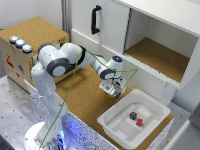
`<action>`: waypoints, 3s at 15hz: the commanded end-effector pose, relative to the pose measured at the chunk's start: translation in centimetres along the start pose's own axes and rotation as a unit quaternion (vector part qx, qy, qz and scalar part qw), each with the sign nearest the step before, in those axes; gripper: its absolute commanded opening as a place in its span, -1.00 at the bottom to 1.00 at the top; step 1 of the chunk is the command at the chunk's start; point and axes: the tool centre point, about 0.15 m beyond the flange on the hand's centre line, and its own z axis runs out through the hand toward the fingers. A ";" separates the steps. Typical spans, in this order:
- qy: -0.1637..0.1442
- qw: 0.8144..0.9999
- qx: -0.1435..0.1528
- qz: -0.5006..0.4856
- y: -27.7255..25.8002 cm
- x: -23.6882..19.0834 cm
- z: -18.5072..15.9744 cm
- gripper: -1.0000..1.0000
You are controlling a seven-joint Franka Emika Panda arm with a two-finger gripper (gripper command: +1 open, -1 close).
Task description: Go towards the yellow block and pick it up
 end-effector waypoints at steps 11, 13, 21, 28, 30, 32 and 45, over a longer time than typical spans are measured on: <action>0.113 0.992 0.055 0.001 -2.9 1.3 -18.4 -1.00; 0.129 0.990 0.055 0.005 -3.2 1.0 -21.8 -1.00; 0.140 0.990 0.027 0.015 -2.6 1.6 -26.4 -1.00; 0.043 0.998 0.035 0.016 -1.4 2.0 -17.3 -1.00; 0.029 0.999 0.027 0.017 -0.8 1.4 -13.7 -1.00; 0.039 0.999 0.009 0.016 -0.3 0.9 -10.9 -1.00; 0.038 0.998 -0.043 -0.023 -0.1 -2.1 0.7 -1.00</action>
